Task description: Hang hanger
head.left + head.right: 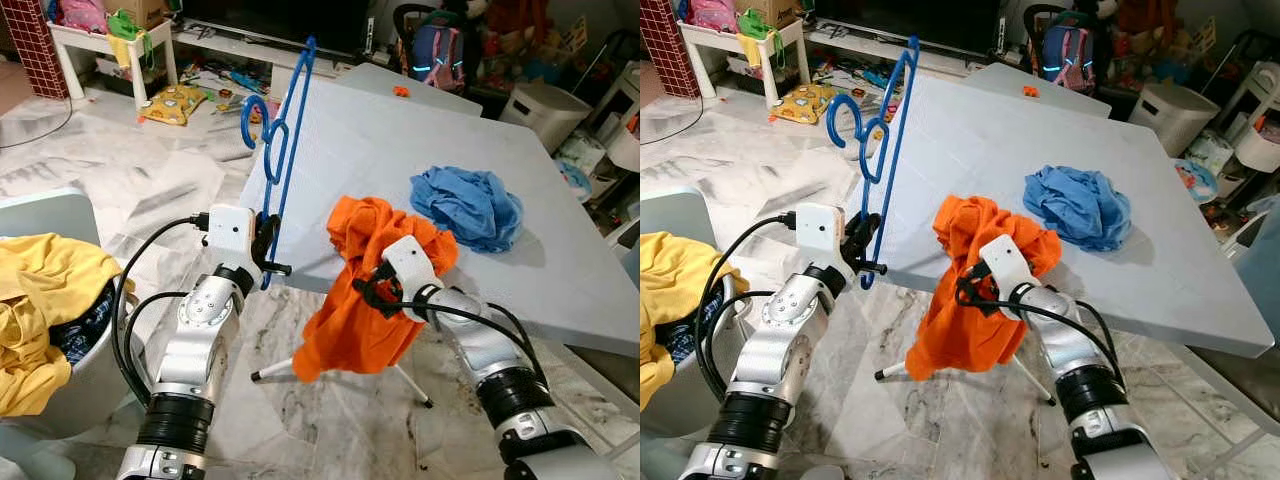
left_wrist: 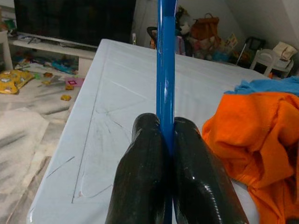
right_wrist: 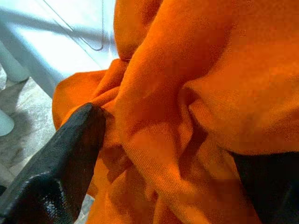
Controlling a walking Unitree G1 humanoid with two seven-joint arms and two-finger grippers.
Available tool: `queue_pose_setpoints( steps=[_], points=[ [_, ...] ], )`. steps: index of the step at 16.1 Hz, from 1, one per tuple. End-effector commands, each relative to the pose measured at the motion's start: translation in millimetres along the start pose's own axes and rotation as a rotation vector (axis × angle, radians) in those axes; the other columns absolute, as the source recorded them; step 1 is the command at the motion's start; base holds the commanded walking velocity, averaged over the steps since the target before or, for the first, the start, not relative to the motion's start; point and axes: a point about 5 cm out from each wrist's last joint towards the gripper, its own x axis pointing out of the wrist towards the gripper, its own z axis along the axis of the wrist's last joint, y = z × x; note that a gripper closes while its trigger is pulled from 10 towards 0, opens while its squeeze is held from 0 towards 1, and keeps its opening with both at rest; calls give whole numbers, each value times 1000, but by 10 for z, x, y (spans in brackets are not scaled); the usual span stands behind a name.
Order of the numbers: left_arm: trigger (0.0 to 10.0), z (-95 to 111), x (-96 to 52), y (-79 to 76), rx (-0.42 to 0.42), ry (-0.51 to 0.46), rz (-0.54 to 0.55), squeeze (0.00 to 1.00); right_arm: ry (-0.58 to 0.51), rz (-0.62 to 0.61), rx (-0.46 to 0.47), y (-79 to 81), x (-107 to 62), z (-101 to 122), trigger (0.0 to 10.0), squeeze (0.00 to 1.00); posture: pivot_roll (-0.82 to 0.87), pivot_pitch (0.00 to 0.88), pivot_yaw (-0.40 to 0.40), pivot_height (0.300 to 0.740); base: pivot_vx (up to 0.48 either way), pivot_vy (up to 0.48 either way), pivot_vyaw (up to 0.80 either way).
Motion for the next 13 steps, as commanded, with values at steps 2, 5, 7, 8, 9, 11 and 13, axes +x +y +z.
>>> queue_pose_setpoints(
  steps=[2,5,7,8,9,11,13],
  points=[
    [10000,104,29,-78,-2,-28,-28,0,49,-109,27,-123,-1,-78,10000,0,228,0,-165,740,0,0,0],
    [10000,114,28,-98,-10,-26,-40,0,38,-214,81,-232,-8,-73,10000,0,229,0,-163,740,176,0,0],
    [10000,131,36,-92,-12,-29,-40,0,40,-218,81,-235,-2,-83,10000,0,228,0,-161,740,292,0,0],
    [10000,130,37,-94,-12,-29,-41,0,43,-222,79,-237,-3,-89,10000,0,228,0,-161,740,322,0,0],
    [10000,129,38,-104,-13,-28,-44,0,47,-224,78,-235,-2,-100,10000,0,226,0,-159,740,326,0,0],
    [10000,131,38,-119,-21,-27,-53,0,49,-229,78,-229,6,-108,10000,0,226,0,-160,740,330,0,0],
    [10000,141,40,-127,-18,-29,-55,0,53,-230,70,-211,20,-115,10000,0,228,0,-159,740,336,0,0]
  ],
)
